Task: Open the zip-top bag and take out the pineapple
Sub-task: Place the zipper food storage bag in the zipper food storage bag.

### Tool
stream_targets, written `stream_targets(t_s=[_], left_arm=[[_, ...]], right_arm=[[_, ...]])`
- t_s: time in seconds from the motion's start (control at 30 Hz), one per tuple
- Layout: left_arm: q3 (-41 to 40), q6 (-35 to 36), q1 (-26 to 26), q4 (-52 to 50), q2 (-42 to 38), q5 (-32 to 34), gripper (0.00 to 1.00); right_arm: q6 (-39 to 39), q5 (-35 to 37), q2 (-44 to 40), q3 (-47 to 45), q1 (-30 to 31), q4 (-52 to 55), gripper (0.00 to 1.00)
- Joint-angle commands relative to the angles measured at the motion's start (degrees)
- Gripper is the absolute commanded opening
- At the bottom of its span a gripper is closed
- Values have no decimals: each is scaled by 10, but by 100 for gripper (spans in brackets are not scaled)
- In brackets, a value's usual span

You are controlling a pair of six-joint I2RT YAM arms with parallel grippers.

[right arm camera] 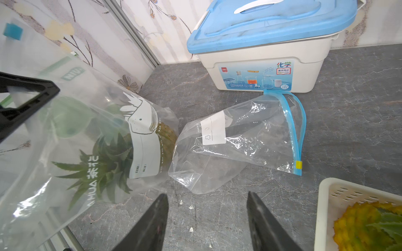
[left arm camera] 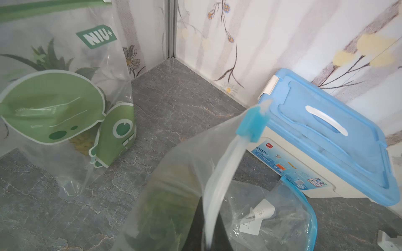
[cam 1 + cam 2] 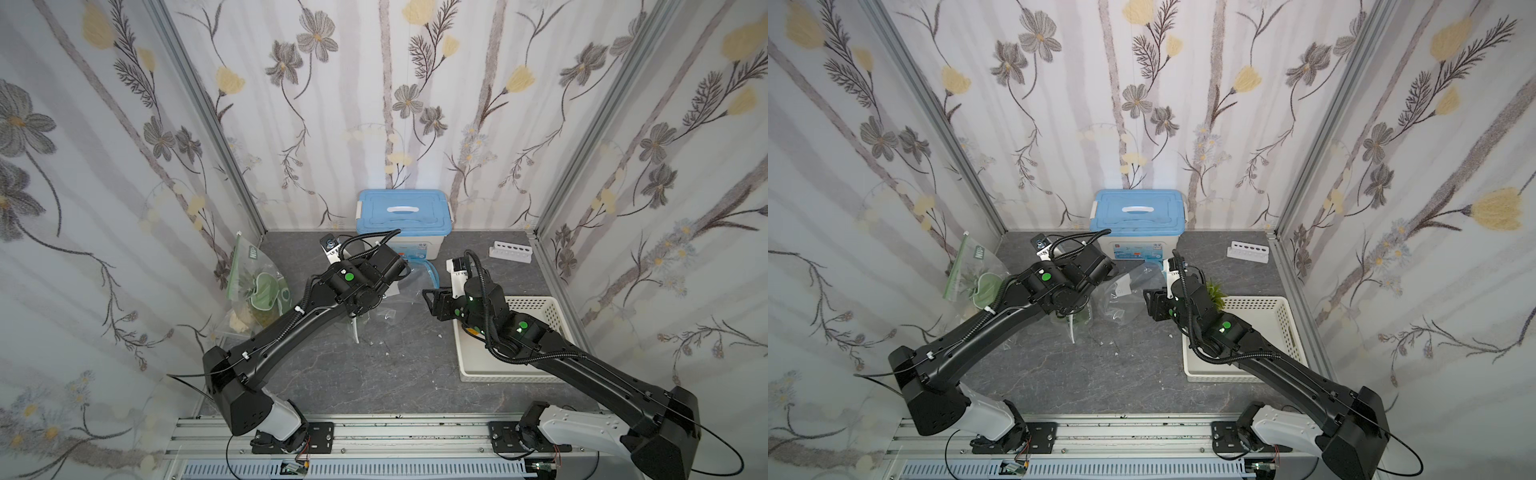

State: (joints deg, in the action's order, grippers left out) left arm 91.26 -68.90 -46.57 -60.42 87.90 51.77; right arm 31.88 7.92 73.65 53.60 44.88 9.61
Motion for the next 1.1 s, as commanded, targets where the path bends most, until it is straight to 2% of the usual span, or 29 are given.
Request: stream_targets(t_s=[0.0, 0.23, 0.43, 0.57, 0.67, 0.83, 1.07], left_arm=[[2, 25, 16, 64, 20, -3, 0], [-36, 67, 76, 123, 36, -54, 0], [-91, 110, 101, 180, 16, -90, 0], [-107, 144, 114, 204, -2, -103, 0], [-119, 183, 124, 226, -29, -84, 0], [-143, 254, 174, 294, -60, -142, 10], [-173, 326, 191, 381, -68, -215, 35]], right_arm=[[7, 18, -3, 1, 0, 5, 59], [-29, -15, 10, -7, 4, -21, 59], [-97, -48, 41, -5, 81, -127, 58], [-108, 14, 59, -1, 138, -181, 59], [-83, 26, 81, 16, 145, -177, 59], [-79, 34, 126, 60, 161, -163, 59], [-92, 39, 182, 167, 178, -121, 60]])
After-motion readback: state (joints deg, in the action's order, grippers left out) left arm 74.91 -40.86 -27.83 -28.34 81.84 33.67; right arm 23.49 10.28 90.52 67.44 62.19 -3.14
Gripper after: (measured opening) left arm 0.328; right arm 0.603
